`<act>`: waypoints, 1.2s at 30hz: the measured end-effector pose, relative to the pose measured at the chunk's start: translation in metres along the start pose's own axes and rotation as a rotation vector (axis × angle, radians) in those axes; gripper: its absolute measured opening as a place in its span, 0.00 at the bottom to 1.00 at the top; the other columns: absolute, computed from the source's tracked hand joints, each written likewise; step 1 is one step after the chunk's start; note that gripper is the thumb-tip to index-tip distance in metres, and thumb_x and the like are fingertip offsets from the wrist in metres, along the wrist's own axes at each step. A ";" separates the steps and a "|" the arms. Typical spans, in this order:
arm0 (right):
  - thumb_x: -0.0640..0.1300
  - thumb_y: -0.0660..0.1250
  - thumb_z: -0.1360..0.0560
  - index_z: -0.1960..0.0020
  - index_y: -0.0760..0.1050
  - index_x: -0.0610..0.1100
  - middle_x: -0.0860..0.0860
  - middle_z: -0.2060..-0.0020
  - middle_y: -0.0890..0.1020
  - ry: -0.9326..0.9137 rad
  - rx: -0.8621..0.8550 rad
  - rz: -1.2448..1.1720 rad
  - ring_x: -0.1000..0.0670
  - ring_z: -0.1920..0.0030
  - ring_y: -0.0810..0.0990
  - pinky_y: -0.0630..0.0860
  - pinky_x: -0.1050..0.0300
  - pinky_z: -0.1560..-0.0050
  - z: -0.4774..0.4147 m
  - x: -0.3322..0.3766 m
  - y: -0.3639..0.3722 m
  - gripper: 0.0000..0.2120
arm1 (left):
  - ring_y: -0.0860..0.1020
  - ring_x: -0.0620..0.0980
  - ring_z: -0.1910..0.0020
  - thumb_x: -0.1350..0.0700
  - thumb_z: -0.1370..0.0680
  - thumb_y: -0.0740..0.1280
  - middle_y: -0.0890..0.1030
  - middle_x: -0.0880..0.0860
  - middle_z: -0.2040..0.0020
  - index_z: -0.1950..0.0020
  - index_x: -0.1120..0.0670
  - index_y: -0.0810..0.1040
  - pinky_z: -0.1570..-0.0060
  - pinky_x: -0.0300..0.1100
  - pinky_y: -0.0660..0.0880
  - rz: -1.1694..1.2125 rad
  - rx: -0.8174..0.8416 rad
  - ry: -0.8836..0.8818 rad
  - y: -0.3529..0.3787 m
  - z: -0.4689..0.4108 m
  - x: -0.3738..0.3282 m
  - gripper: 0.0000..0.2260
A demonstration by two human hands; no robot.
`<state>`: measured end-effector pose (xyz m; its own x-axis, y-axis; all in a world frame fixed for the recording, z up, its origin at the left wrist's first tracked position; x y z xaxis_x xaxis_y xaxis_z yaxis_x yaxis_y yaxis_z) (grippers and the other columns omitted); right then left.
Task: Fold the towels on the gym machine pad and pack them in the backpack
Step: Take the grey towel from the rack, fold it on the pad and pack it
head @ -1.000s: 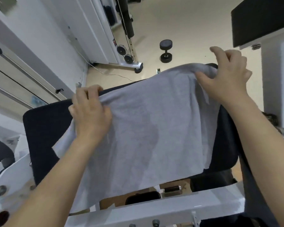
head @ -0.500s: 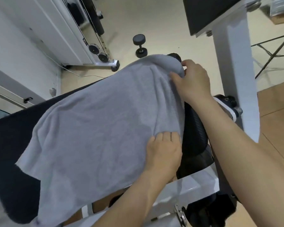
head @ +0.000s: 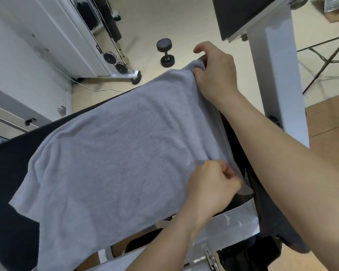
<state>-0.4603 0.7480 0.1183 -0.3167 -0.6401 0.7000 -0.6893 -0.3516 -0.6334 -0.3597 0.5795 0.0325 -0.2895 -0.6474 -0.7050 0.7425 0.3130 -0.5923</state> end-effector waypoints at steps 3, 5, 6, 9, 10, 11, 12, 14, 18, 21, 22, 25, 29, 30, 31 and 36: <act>0.43 0.62 0.26 0.36 0.72 0.47 0.46 0.47 0.78 -0.069 -0.032 0.240 0.43 0.43 0.72 0.72 0.49 0.53 -0.003 0.001 -0.002 0.18 | 0.78 0.47 0.62 0.54 0.24 0.63 0.75 0.44 0.69 0.45 0.48 0.80 0.58 0.41 0.75 0.030 0.044 0.032 0.006 -0.001 0.008 0.10; 0.41 0.63 0.29 0.37 0.73 0.46 0.43 0.44 0.75 -0.142 -0.137 0.373 0.41 0.44 0.71 0.70 0.51 0.60 0.003 0.010 -0.007 0.20 | 0.75 0.43 0.64 0.55 0.22 0.62 0.75 0.43 0.68 0.41 0.47 0.79 0.56 0.40 0.75 0.091 -0.009 0.059 -0.006 0.007 0.018 0.12; 0.39 0.63 0.30 0.38 0.74 0.46 0.42 0.45 0.74 -0.183 -0.178 0.379 0.40 0.46 0.72 0.68 0.52 0.62 0.008 0.018 -0.008 0.21 | 0.74 0.42 0.65 0.56 0.22 0.63 0.75 0.43 0.67 0.43 0.46 0.80 0.57 0.39 0.75 0.129 -0.060 0.053 -0.018 0.012 0.027 0.11; 0.37 0.62 0.32 0.40 0.77 0.44 0.41 0.47 0.76 -0.313 -0.157 0.235 0.40 0.49 0.74 0.69 0.52 0.62 0.024 0.044 0.002 0.20 | 0.74 0.38 0.65 0.59 0.22 0.65 0.78 0.38 0.65 0.53 0.42 0.82 0.61 0.31 0.69 0.189 -0.278 0.011 -0.064 0.032 0.065 0.11; 0.38 0.62 0.31 0.40 0.77 0.43 0.42 0.47 0.76 -0.337 -0.101 0.175 0.40 0.48 0.74 0.71 0.52 0.60 0.030 0.053 0.010 0.19 | 0.75 0.37 0.64 0.59 0.22 0.65 0.79 0.36 0.63 0.55 0.41 0.81 0.62 0.29 0.68 0.180 -0.358 -0.012 -0.082 0.040 0.079 0.13; 0.38 0.62 0.30 0.40 0.78 0.42 0.42 0.47 0.77 -0.351 -0.032 0.120 0.41 0.48 0.75 0.73 0.50 0.58 0.037 0.062 0.020 0.19 | 0.75 0.36 0.63 0.60 0.23 0.66 0.80 0.36 0.62 0.56 0.40 0.80 0.62 0.28 0.68 0.170 -0.434 -0.039 -0.100 0.048 0.094 0.14; 0.39 0.62 0.29 0.40 0.78 0.42 0.43 0.47 0.77 -0.366 0.038 0.073 0.41 0.47 0.75 0.75 0.49 0.56 0.044 0.073 0.031 0.18 | 0.76 0.35 0.61 0.60 0.23 0.66 0.81 0.37 0.60 0.56 0.39 0.80 0.61 0.27 0.69 0.165 -0.508 -0.069 -0.117 0.057 0.109 0.14; 0.39 0.62 0.28 0.40 0.78 0.43 0.44 0.45 0.77 -0.407 0.171 0.018 0.41 0.46 0.76 0.76 0.46 0.54 0.061 0.099 0.056 0.17 | 0.76 0.35 0.59 0.60 0.22 0.65 0.81 0.40 0.56 0.54 0.40 0.79 0.57 0.31 0.72 0.160 -0.654 -0.124 -0.149 0.079 0.139 0.13; 0.40 0.62 0.26 0.37 0.76 0.45 0.47 0.42 0.76 -0.527 0.401 0.027 0.43 0.42 0.74 0.76 0.47 0.52 0.103 0.151 0.109 0.18 | 0.75 0.41 0.57 0.59 0.22 0.65 0.77 0.48 0.52 0.44 0.45 0.78 0.54 0.39 0.73 0.132 -0.863 -0.274 -0.196 0.132 0.198 0.11; 0.41 0.63 0.25 0.36 0.76 0.46 0.47 0.41 0.76 -0.611 0.510 0.048 0.43 0.40 0.72 0.76 0.45 0.48 0.134 0.185 0.140 0.18 | 0.75 0.43 0.55 0.61 0.24 0.66 0.73 0.50 0.47 0.40 0.49 0.75 0.51 0.42 0.72 0.109 -0.937 -0.368 -0.220 0.163 0.238 0.14; 0.41 0.63 0.26 0.36 0.76 0.45 0.47 0.40 0.76 -0.646 0.523 0.061 0.42 0.39 0.72 0.75 0.45 0.47 0.144 0.197 0.148 0.18 | 0.75 0.46 0.54 0.60 0.25 0.66 0.72 0.50 0.46 0.39 0.49 0.74 0.51 0.43 0.72 0.102 -0.949 -0.407 -0.225 0.172 0.252 0.15; 0.42 0.62 0.25 0.36 0.76 0.45 0.47 0.38 0.76 -0.707 0.573 0.109 0.42 0.37 0.70 0.73 0.45 0.44 0.167 0.229 0.172 0.18 | 0.73 0.50 0.47 0.57 0.24 0.67 0.71 0.51 0.42 0.37 0.51 0.72 0.47 0.44 0.72 0.086 -0.941 -0.495 -0.228 0.192 0.289 0.16; 0.44 0.59 0.24 0.33 0.73 0.46 0.48 0.37 0.75 -0.778 0.667 0.156 0.43 0.37 0.70 0.74 0.44 0.43 0.195 0.271 0.207 0.20 | 0.74 0.47 0.53 0.50 0.24 0.67 0.74 0.49 0.49 0.41 0.48 0.73 0.56 0.41 0.71 0.078 -0.846 -0.491 -0.217 0.201 0.305 0.12; 0.44 0.59 0.24 0.33 0.73 0.46 0.48 0.38 0.75 -0.822 0.683 0.215 0.44 0.38 0.70 0.74 0.44 0.44 0.202 0.281 0.216 0.19 | 0.75 0.46 0.56 0.48 0.24 0.67 0.75 0.47 0.52 0.43 0.47 0.73 0.61 0.40 0.70 0.069 -0.825 -0.495 -0.214 0.202 0.304 0.11; 0.44 0.59 0.24 0.35 0.73 0.46 0.48 0.40 0.75 -0.871 0.697 0.300 0.44 0.40 0.70 0.75 0.46 0.47 0.208 0.290 0.224 0.17 | 0.75 0.44 0.58 0.46 0.25 0.67 0.76 0.45 0.56 0.46 0.46 0.73 0.64 0.40 0.70 0.052 -0.810 -0.500 -0.210 0.205 0.302 0.10; 0.42 0.61 0.24 0.48 0.70 0.45 0.49 0.56 0.73 -1.003 0.836 0.625 0.46 0.52 0.74 0.68 0.52 0.62 0.218 0.314 0.250 0.06 | 0.77 0.45 0.65 0.41 0.26 0.67 0.78 0.44 0.65 0.57 0.47 0.73 0.64 0.43 0.75 -0.055 -0.724 -0.486 -0.189 0.211 0.308 0.11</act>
<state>-0.5898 0.3105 0.1081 0.4055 -0.9123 -0.0568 0.0745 0.0950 -0.9927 -0.4622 0.1745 0.0100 0.0988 -0.8473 -0.5218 0.1208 0.5307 -0.8389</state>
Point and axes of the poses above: each hand's wrist, its own z-axis away from the middle knuckle, its own y-axis out of the palm, x = y × z, the point moved 6 cm from there along -z, towards the middle knuckle
